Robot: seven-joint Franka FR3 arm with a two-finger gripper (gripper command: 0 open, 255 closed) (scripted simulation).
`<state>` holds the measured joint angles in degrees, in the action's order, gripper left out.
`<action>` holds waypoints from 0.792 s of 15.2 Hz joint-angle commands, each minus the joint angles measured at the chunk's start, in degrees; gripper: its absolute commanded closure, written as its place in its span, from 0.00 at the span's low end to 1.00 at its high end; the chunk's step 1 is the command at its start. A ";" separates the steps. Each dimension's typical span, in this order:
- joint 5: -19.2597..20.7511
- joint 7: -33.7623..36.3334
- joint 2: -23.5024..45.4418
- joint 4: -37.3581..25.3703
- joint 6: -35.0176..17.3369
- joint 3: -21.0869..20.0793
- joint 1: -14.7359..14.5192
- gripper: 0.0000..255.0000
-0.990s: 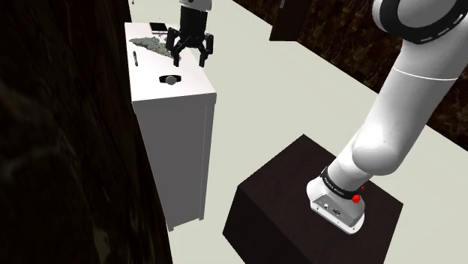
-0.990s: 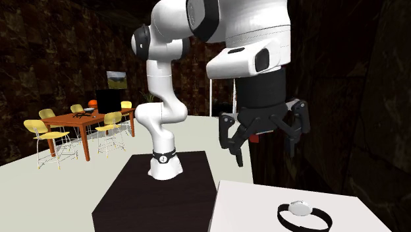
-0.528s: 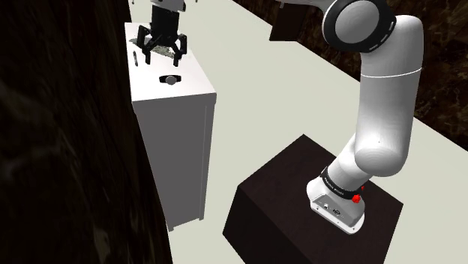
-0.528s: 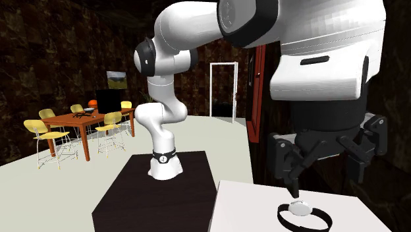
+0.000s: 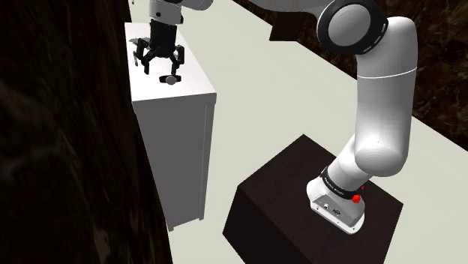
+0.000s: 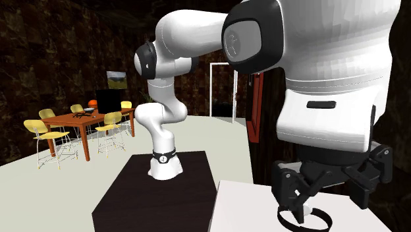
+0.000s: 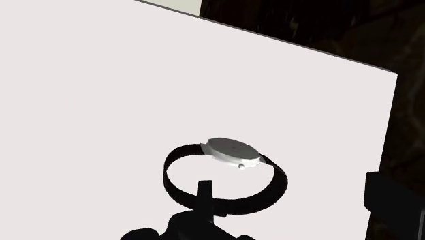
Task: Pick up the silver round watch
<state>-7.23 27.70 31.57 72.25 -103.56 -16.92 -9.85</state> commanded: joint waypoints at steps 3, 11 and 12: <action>-0.05 -0.24 -0.03 0.55 -0.50 0.03 0.15 1.00; -0.03 -0.16 -0.01 0.57 -0.57 0.02 0.07 1.00; -0.01 -0.01 -0.04 -0.15 0.16 0.00 0.03 1.00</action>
<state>-7.25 27.63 31.60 72.28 -103.71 -16.92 -9.83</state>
